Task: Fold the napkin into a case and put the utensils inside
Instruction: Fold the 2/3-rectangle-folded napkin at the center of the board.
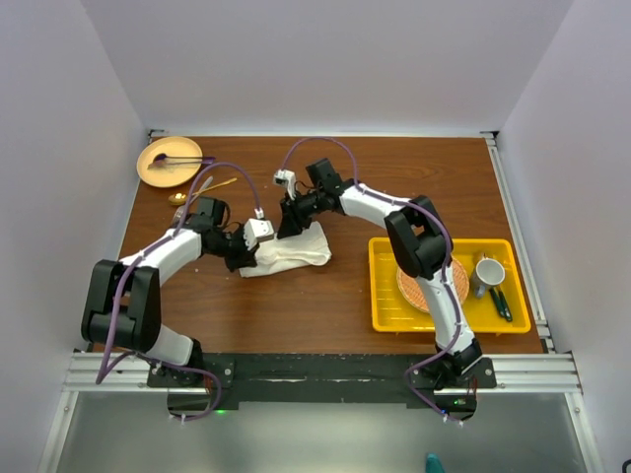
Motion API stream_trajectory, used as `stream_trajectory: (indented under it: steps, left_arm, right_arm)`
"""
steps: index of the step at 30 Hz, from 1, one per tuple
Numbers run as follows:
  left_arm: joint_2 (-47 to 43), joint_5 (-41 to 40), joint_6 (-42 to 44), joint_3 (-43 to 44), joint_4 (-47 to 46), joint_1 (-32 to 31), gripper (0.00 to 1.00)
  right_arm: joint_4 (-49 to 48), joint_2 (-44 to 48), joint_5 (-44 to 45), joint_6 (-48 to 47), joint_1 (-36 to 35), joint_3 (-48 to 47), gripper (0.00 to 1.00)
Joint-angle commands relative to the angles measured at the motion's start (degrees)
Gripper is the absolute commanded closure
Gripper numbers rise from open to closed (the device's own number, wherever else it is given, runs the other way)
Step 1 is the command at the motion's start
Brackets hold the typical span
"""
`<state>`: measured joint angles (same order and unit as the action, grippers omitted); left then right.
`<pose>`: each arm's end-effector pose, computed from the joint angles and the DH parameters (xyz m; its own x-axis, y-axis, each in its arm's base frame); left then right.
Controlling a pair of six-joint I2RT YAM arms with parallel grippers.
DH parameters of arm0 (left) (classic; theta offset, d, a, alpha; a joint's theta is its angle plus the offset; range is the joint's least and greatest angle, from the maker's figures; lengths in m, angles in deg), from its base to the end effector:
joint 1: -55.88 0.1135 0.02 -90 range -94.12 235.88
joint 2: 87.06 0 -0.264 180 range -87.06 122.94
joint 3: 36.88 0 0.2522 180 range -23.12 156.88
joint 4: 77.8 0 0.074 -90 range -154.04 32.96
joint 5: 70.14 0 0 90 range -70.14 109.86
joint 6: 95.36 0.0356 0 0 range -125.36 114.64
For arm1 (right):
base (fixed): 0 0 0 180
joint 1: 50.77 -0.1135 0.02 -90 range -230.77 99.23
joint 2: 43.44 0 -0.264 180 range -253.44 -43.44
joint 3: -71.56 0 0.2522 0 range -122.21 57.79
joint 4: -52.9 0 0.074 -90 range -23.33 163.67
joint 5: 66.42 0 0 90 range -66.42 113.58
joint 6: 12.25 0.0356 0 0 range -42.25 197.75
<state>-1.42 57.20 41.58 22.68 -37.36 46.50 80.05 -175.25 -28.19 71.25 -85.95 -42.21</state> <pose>0.2601 -0.0649 0.1720 -0.3490 0.6464 -0.6785 0.9124 0.3995 -0.0887 0.3954 0.3129 0.1640 -0.4846 -0.4273 -0.7633 -0.8695 0.1394 0.4739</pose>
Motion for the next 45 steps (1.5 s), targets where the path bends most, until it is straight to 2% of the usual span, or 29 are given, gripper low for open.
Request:
stream_trajectory:
  steps: [1, 5, 10, 20, 26, 28, 29, 32, 37, 38, 45]
  left_arm:
    - [-4.1, 1.1, 3.0, -1.7, 1.4, 0.6, 1.00]
    - [-6.9, 1.9, 4.6, -2.4, 2.9, 0.6, 1.00]
    - [-9.8, 4.7, 2.5, -1.3, 3.3, 0.5, 1.00]
    - [-3.7, 2.2, -4.9, 0.6, -1.4, 0.4, 1.00]
    - [-1.4, 0.1, -5.1, -0.4, -2.0, 0.5, 1.00]
    - [-0.7, 0.4, -4.8, -0.1, -2.0, 0.5, 1.00]
    - [-0.5, 0.7, -4.5, 0.1, -1.6, 0.6, 1.00]
    - [-0.1, 1.3, -3.5, 0.8, -0.6, 0.6, 1.00]
    - [0.8, 2.7, -2.8, 3.1, 1.4, 0.6, 1.00]
    - [1.1, 3.5, -3.1, 3.7, 1.9, 0.6, 1.00]
    - [4.2, 5.8, -3.6, 7.1, 5.0, 0.9, 1.00]
  right_arm:
    - [6.3, -1.8, 6.3, -0.7, -0.9, 0.2, 0.68]
    - [11.6, -1.3, 8.8, -3.5, -2.3, 2.4, 0.76]
    - [13.8, 3.1, 9.7, -4.5, -4.5, 8.2, 0.78]
    - [19.4, 4.8, 8.1, -7.5, -5.0, 9.5, 0.81]
    - [23.0, 6.0, 1.7, -11.9, -5.0, 8.3, 0.73]
    - [23.6, 6.5, -1.5, -14.1, -4.6, 5.6, 0.59]
    - [23.6, 6.5, -3.3, -14.2, -4.4, 4.8, 0.57]
    - [20.3, 7.3, -4.8, -11.1, -4.1, 2.9, 0.49]
    - [2.2, 8.6, -4.7, 2.6, -4.5, 5.6, 0.39]
    - [-1.6, 8.6, -4.5, 4.1, -4.5, 6.0, 0.38]
    - [-10.4, 5.5, -3.1, 9.1, -7.3, 6.9, 0.37]
